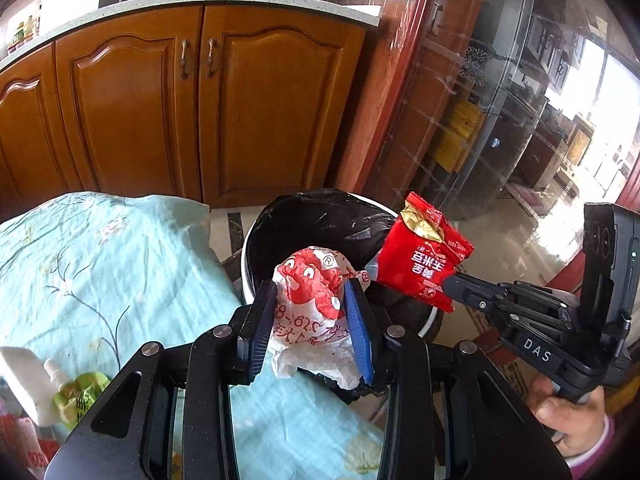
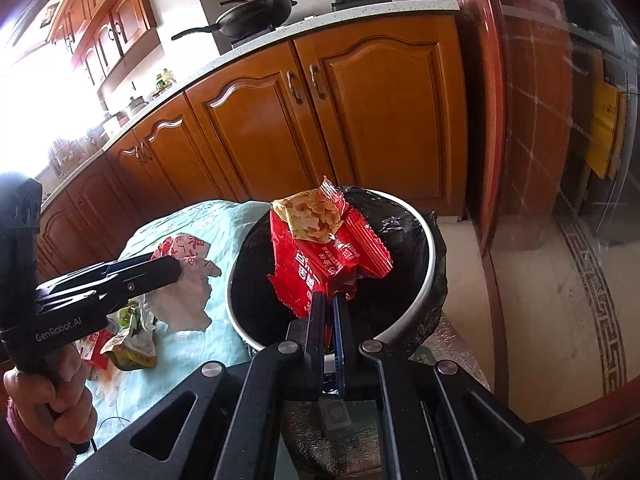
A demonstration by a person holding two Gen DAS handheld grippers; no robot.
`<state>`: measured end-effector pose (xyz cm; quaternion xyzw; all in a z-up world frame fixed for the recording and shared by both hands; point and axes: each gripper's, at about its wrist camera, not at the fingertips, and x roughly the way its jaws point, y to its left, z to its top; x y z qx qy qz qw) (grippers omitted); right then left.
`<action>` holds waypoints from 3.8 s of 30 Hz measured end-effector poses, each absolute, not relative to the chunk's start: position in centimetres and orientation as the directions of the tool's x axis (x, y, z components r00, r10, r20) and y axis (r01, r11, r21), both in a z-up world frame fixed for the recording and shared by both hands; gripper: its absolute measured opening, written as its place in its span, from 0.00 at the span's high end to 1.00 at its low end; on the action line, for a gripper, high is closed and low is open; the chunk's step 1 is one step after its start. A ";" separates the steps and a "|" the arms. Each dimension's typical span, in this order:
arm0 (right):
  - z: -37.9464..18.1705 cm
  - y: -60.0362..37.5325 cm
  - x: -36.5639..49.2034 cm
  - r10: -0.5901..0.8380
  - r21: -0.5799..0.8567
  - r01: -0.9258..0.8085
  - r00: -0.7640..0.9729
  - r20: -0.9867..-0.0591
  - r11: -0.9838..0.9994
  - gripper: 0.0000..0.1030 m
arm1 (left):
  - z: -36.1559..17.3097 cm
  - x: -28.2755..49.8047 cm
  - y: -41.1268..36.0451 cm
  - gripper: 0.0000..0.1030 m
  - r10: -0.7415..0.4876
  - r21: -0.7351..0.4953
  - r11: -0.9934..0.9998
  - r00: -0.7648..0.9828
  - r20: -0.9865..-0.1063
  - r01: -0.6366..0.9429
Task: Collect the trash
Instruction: 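Carry both held bags over the black-lined white trash bin, then open left gripper dropping white bag while right gripper releases red bag into bin, then move both grippers back to the table toward the white foam items, then grasp white foam fruit net with left gripper while right gripper grasps white foam block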
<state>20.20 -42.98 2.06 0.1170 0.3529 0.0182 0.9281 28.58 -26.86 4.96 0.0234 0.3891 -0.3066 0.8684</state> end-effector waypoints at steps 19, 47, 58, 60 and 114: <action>0.6 -44.6 24.5 0.115 0.180 0.027 0.673 -0.731 0.983 0.96 | 2.3 31.5 -30.7 0.59 -0.460 -0.155 0.814 0.459 -0.760 0.560; 1.2 -41.4 17.7 0.227 0.410 0.021 0.806 -0.547 0.912 0.12 | 3.6 22.6 -18.2 0.35 -0.464 -0.255 0.880 0.613 -0.639 0.400; -0.2 -36.2 16.7 0.324 0.447 -0.054 0.766 -0.555 0.893 0.12 | 2.6 18.3 -10.2 0.34 -0.408 -0.311 0.912 0.650 -0.641 0.266; -0.2 -35.4 16.6 0.339 0.451 -0.067 0.759 -0.556 0.890 0.12 | 2.4 17.6 -9.0 0.34 -0.396 -0.312 0.917 0.658 -0.640 0.248; -1.2 -12.5 27.8 0.412 0.046 -0.576 0.523 -0.746 0.816 0.44 | 0.5 18.7 4.6 0.41 -0.252 -0.361 0.932 0.682 -0.686 -0.019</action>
